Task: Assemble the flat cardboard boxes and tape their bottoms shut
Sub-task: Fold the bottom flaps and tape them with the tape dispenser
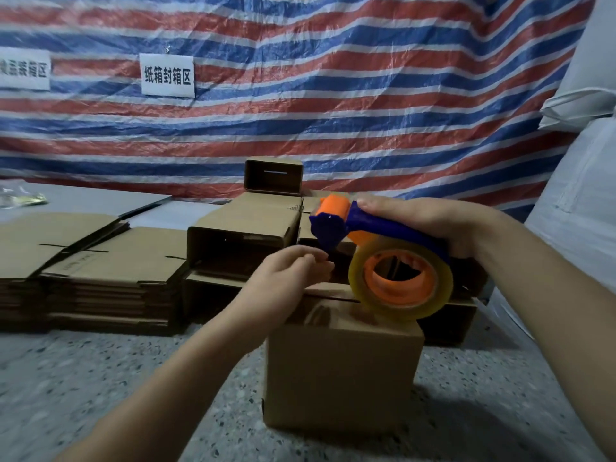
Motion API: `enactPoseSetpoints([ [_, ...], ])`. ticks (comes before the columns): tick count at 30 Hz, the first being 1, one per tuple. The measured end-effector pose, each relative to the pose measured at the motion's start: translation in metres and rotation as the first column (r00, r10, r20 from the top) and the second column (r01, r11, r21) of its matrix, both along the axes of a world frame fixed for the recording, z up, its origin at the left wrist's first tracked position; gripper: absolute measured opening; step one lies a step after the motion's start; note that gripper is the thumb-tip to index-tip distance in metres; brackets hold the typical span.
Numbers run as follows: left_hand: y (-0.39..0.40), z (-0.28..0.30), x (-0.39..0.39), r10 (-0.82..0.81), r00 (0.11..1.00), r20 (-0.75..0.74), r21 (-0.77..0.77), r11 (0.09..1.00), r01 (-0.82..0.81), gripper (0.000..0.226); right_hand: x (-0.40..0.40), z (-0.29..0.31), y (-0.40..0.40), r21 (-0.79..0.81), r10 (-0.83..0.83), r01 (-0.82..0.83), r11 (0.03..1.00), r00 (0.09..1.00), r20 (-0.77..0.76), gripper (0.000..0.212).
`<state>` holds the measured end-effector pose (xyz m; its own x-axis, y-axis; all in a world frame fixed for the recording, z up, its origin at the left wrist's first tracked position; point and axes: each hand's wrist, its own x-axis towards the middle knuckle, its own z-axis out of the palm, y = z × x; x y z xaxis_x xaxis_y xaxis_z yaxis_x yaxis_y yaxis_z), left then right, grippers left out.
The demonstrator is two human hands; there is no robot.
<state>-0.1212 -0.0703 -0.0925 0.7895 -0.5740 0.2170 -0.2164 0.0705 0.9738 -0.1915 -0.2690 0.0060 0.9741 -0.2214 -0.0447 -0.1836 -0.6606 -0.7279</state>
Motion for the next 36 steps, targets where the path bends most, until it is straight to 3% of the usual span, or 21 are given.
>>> enactPoseSetpoints([
  [2, -0.001, 0.014, 0.005, 0.022, 0.957, -0.289, -0.172, 0.982, -0.075, 0.042, 0.003, 0.001, 0.001, -0.028, 0.005, -0.006, 1.0, 1.0, -0.019, 0.089],
  [4, 0.003, 0.023, 0.012, 0.037, 0.928, -0.37, -0.203, 0.972, -0.12, 0.058, 0.005, 0.002, 0.003, -0.047, 0.011, -0.013, 0.999, 0.999, -0.037, 0.09],
  [9, 0.007, 0.029, 0.01, -0.049, 0.921, -0.386, -0.132, 0.991, -0.002, 0.043, 0.009, 0.004, 0.007, -0.064, 0.026, -0.029, 0.998, 0.998, -0.053, 0.089],
  [17, 0.0, 0.024, 0.013, 0.039, 0.925, -0.377, -0.104, 0.991, -0.084, 0.028, 0.008, 0.004, 0.005, -0.046, 0.021, -0.024, 0.999, 0.998, -0.058, 0.086],
  [21, 0.002, 0.026, 0.014, -0.01, 0.915, -0.404, -0.094, 0.995, -0.031, 0.026, 0.01, 0.004, 0.002, -0.048, 0.029, -0.032, 0.998, 0.997, -0.066, 0.088],
  [28, -0.014, 0.014, 0.007, 0.266, 0.897, -0.353, -0.099, 0.943, -0.318, 0.023, 0.012, 0.015, -0.006, -0.133, 0.037, -0.064, 0.989, 0.979, -0.198, 0.088],
  [33, -0.011, 0.006, 0.018, 0.306, 0.75, -0.586, -0.202, 0.842, -0.501, 0.023, 0.004, 0.024, -0.032, -0.282, -0.083, -0.018, 0.959, 0.936, -0.341, 0.1],
  [36, -0.013, 0.003, 0.019, 0.292, 0.743, -0.602, -0.253, 0.813, -0.524, 0.023, 0.006, 0.02, -0.039, -0.295, -0.095, -0.017, 0.955, 0.928, -0.361, 0.1],
])
